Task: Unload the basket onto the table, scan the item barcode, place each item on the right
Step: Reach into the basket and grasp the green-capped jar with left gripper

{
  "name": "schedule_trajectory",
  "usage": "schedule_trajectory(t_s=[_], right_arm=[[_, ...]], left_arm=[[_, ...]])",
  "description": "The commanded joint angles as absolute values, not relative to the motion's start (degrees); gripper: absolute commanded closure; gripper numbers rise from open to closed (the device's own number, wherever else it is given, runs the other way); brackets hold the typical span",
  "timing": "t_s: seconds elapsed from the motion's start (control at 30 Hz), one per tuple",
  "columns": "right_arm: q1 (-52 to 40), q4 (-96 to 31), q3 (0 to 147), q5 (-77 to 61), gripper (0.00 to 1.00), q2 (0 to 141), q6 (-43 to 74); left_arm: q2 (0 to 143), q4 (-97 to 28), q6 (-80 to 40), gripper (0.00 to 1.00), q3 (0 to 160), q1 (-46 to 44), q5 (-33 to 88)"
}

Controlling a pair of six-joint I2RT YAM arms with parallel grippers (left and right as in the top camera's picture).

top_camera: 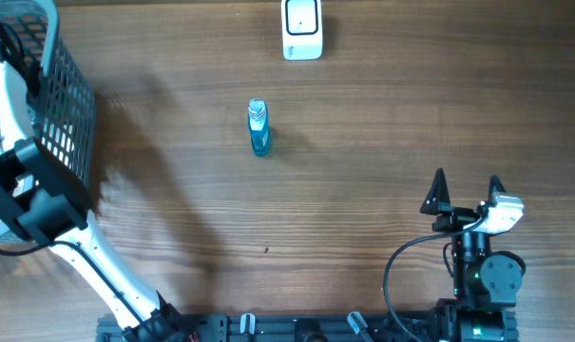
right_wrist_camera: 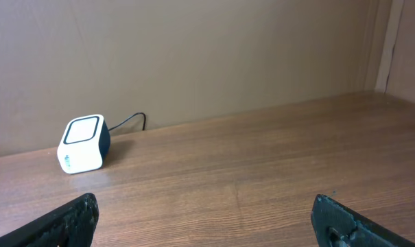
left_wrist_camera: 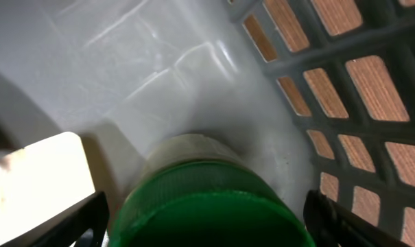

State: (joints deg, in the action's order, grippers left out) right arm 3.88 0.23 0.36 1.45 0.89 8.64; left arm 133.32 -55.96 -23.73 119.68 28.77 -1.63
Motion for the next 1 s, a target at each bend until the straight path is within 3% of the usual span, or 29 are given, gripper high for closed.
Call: schedule_trajectory(t_s=[0.0,0.13,0.27,0.6,0.8,0.97], right_arm=[[3.7,0.4,0.3,0.5,0.00,0.6,7.6],[3.7,0.4,0.3,0.5,0.00,0.6,7.5],[3.7,0.4,0.3,0.5,0.00,0.6,7.6],[3.7,0.4,0.3,0.5,0.00,0.6,7.5],[3.7,0.4,0.3,0.5,0.00,0.6,7.5],[3.7,0.4,0.3,0.5,0.00,0.6,7.5]], left_arm=[[134.4,-56.1,-22.7,0.15,120.7,28.7,-3.3],[134.4,-56.4,-22.7,0.24,120.7,28.7,-3.3],[134.5,-56.4,-22.7,0.07,120.7,28.7,-3.3],[136.0,-55.9,-22.7,0.08,120.7,28.7,-3.3],[136.2,-56.0,-22.7,0.28,120.7,28.7,-3.3],[136.2,-56.8,-22.7,0.32,120.8,28.8,-3.3]])
